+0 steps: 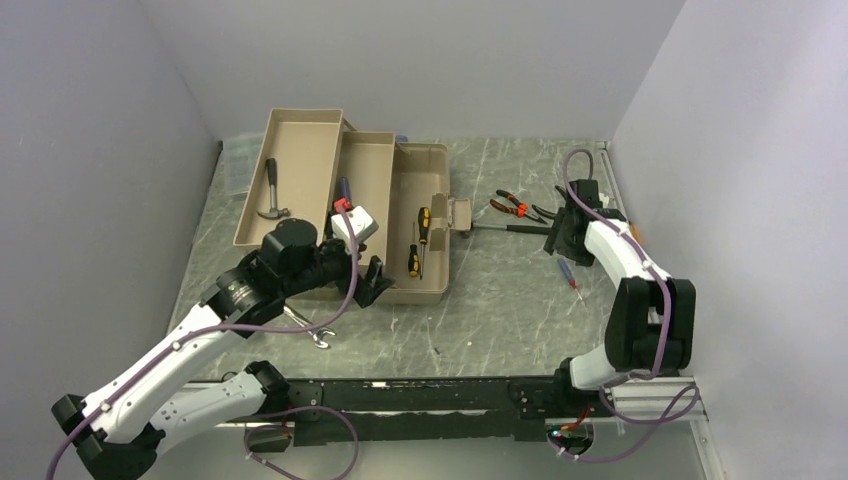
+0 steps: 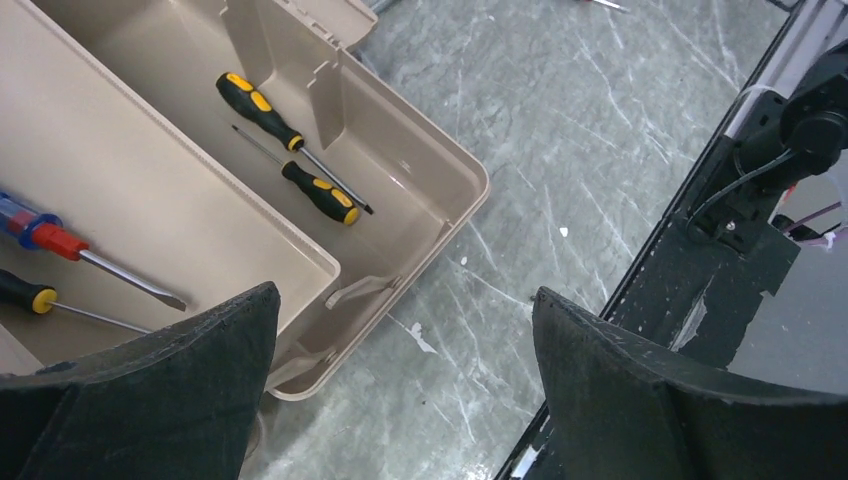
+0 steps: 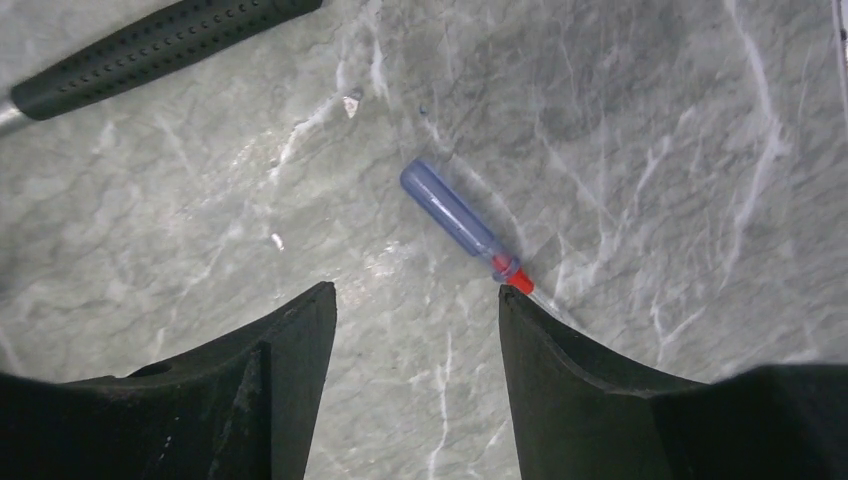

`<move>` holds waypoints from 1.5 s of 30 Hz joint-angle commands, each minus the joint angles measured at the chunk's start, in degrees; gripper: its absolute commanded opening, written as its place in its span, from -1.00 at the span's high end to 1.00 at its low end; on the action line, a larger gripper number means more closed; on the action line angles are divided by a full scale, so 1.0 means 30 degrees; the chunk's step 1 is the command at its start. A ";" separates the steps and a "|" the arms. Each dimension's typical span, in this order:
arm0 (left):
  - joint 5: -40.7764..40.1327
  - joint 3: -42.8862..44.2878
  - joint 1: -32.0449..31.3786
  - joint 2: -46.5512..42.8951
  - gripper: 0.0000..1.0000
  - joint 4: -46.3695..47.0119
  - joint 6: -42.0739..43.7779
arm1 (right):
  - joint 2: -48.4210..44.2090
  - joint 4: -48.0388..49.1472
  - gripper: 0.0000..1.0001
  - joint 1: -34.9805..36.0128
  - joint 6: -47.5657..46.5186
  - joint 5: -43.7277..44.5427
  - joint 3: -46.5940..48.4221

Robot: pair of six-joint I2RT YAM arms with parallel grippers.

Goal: Pack the tool kit

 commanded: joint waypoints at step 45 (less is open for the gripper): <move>0.4419 0.3580 -0.2074 0.6110 -0.91 0.3571 -0.5417 | -0.9777 1.1530 1.00 0.0522 0.3925 -1.6623 -0.5929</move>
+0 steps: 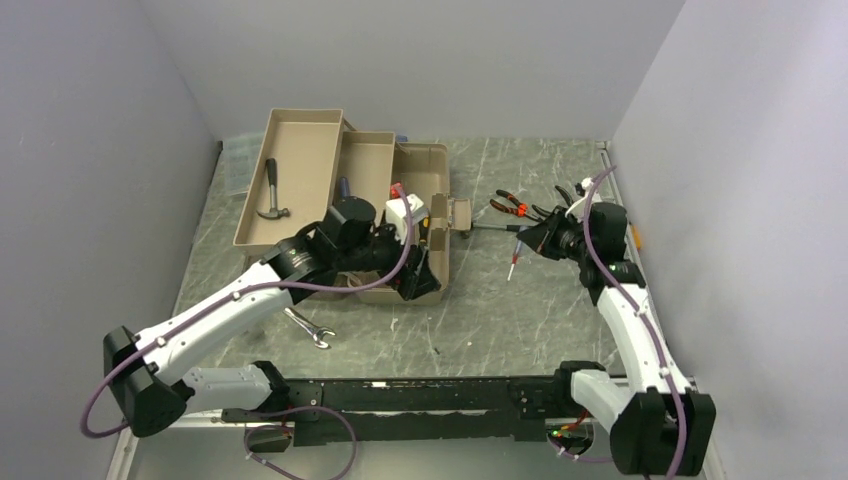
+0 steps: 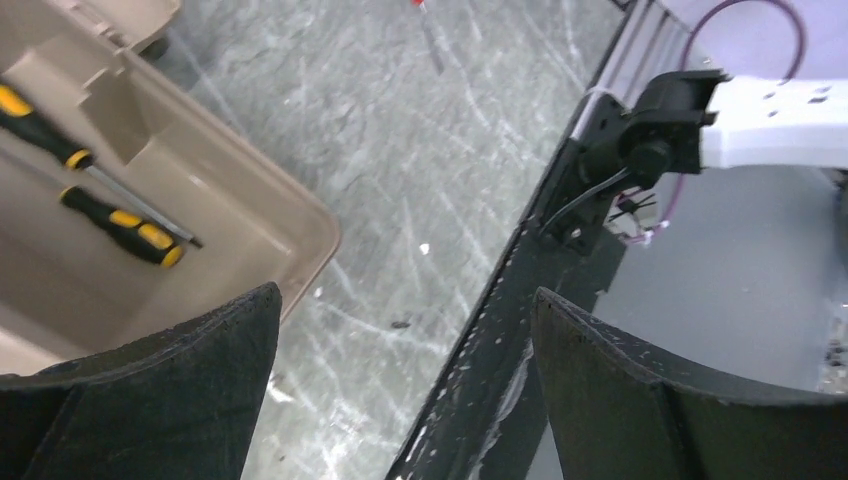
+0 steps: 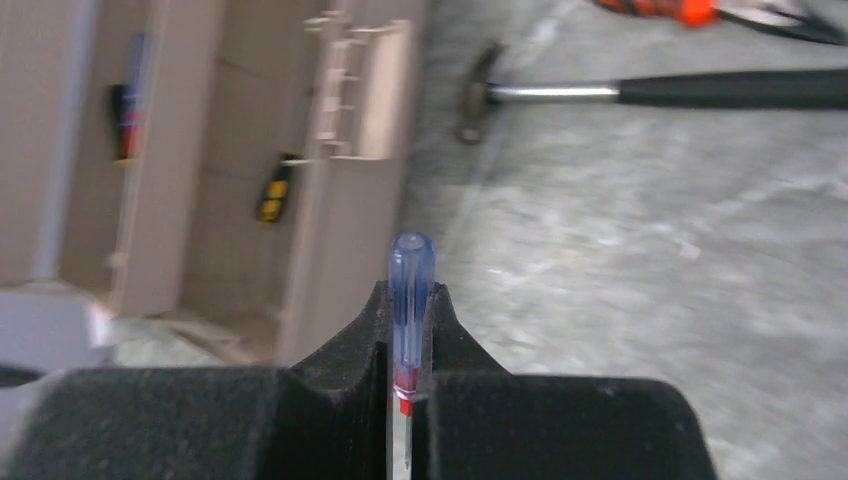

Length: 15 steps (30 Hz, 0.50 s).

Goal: Pack the tool kit

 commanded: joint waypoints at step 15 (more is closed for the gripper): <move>0.1653 0.4706 -0.1587 0.5062 -0.41 0.4128 -0.3260 | -0.4055 1.2413 1.00 0.4107 0.9380 -0.5084 -0.2730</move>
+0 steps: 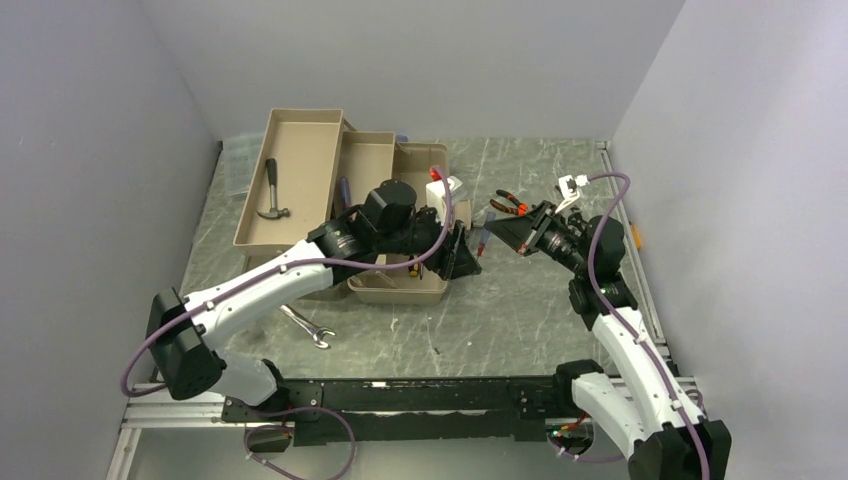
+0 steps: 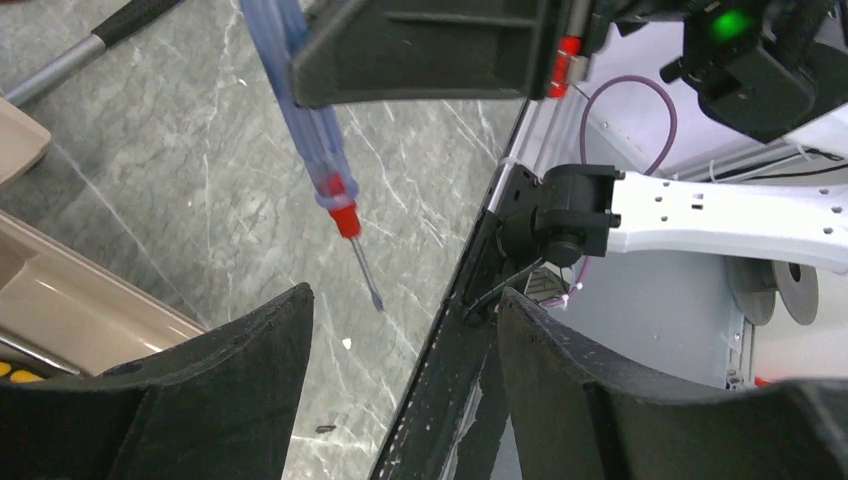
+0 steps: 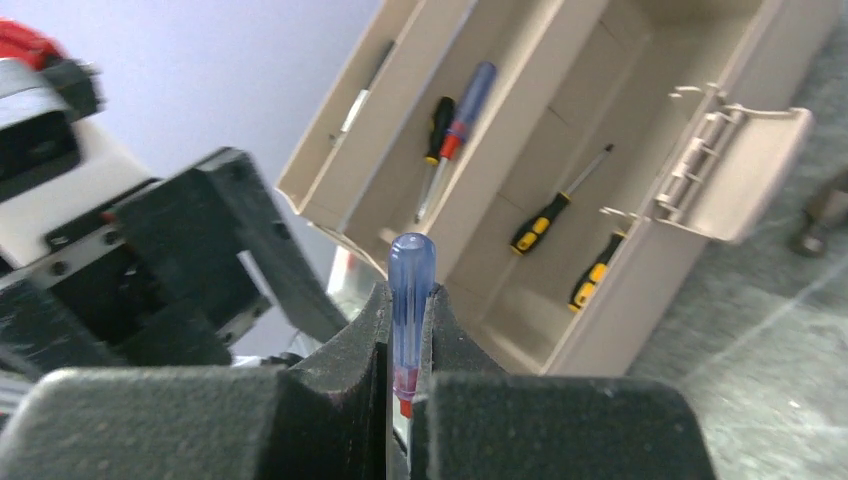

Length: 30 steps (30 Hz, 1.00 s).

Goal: Pack the tool kit

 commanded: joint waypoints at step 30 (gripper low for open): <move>-0.3753 0.2851 0.1718 0.0433 1.00 -0.3745 0.0799 | -0.2082 -0.1746 -0.74 0.0412 0.1385 0.2517 0.0114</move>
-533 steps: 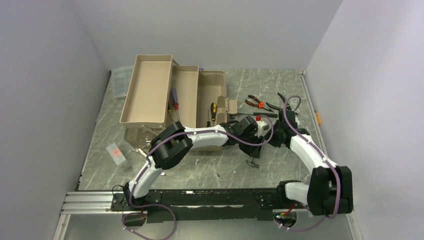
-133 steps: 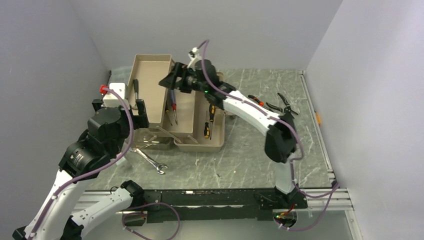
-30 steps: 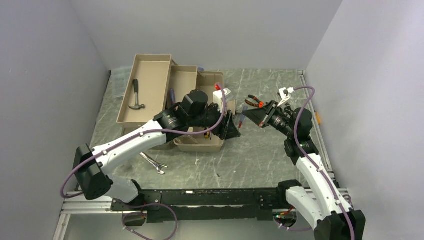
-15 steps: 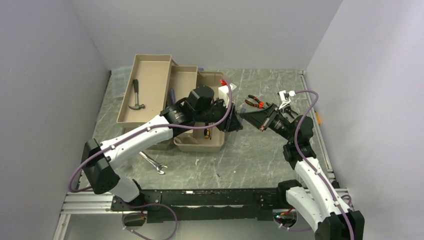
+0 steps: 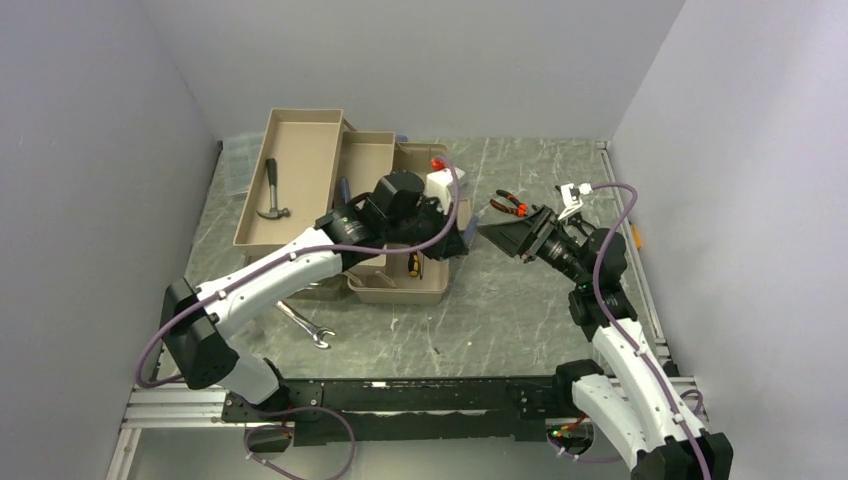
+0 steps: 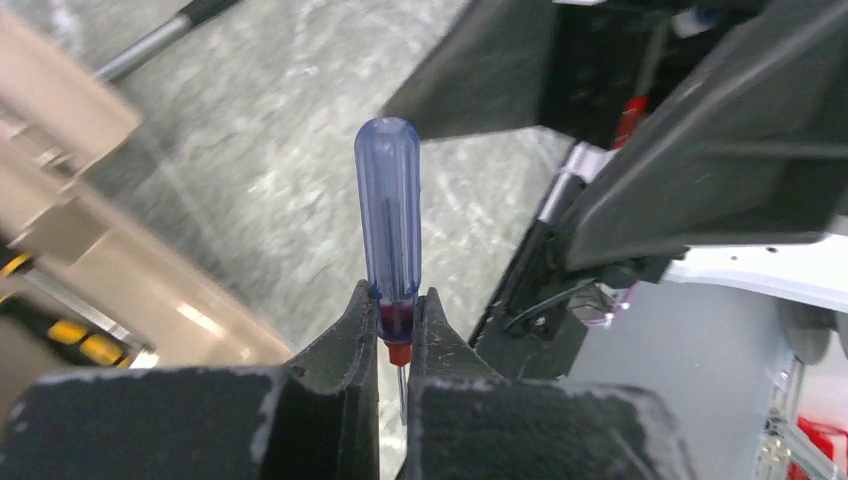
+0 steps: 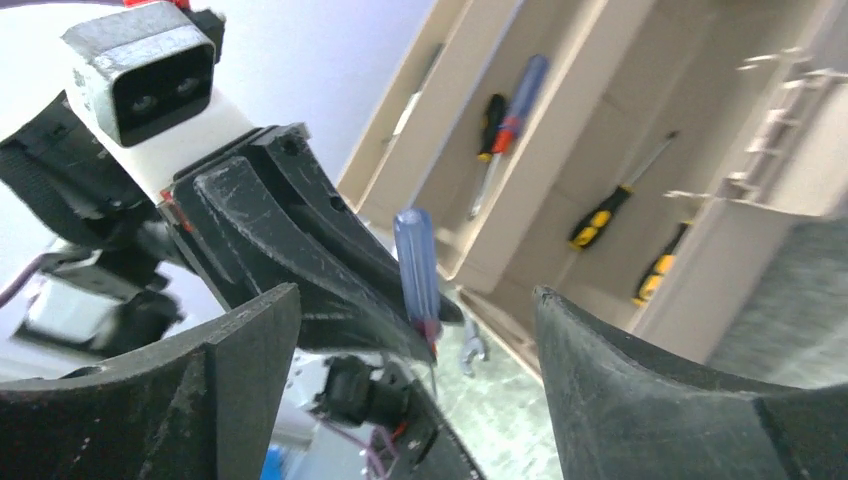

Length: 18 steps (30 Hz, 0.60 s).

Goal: Pack the tool kit

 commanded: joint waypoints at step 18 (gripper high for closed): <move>-1.0248 0.4511 0.7097 0.1263 -0.17 -1.0110 0.2195 | -0.0170 -1.0329 -0.72 -0.0042 -0.4823 0.8083 0.2956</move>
